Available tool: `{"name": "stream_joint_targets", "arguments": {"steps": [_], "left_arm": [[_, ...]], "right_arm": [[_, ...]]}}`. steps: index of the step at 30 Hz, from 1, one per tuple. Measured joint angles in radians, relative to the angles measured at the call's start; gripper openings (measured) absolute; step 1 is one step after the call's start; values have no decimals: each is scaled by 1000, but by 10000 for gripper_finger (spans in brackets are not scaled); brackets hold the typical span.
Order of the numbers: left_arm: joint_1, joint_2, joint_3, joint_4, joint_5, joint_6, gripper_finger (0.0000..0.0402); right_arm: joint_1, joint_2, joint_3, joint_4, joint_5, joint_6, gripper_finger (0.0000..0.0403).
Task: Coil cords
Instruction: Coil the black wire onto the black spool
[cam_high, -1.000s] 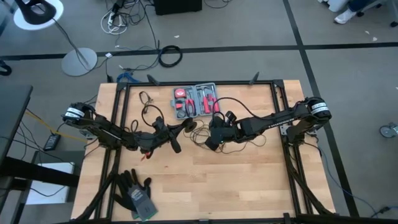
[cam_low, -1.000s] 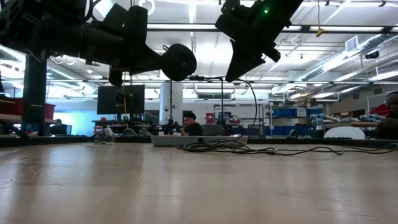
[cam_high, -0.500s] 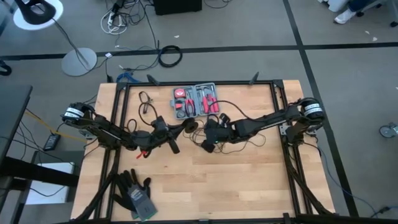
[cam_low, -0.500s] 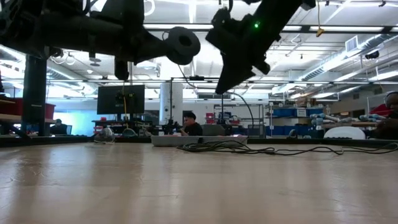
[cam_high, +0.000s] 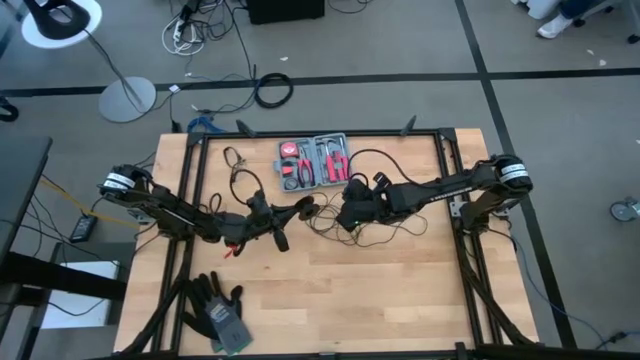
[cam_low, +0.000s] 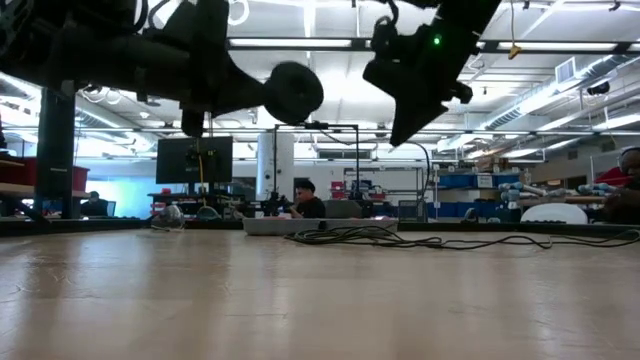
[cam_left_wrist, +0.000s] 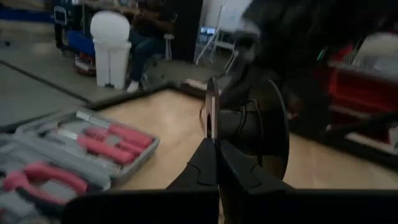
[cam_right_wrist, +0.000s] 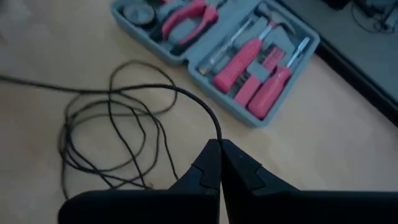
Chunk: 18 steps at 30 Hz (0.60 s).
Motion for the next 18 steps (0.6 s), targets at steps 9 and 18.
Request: {"name": "stream_joint_targets", "arguments": {"steps": [9,18], "left_arm": [[1,0,0,-168,0,-65,0],[1,0,0,-213,-11,-79,0]], "right_arm": [[-3,-38,0,193,26,-123,0],[-9,-38,0,447,-67,-277,0]]}}
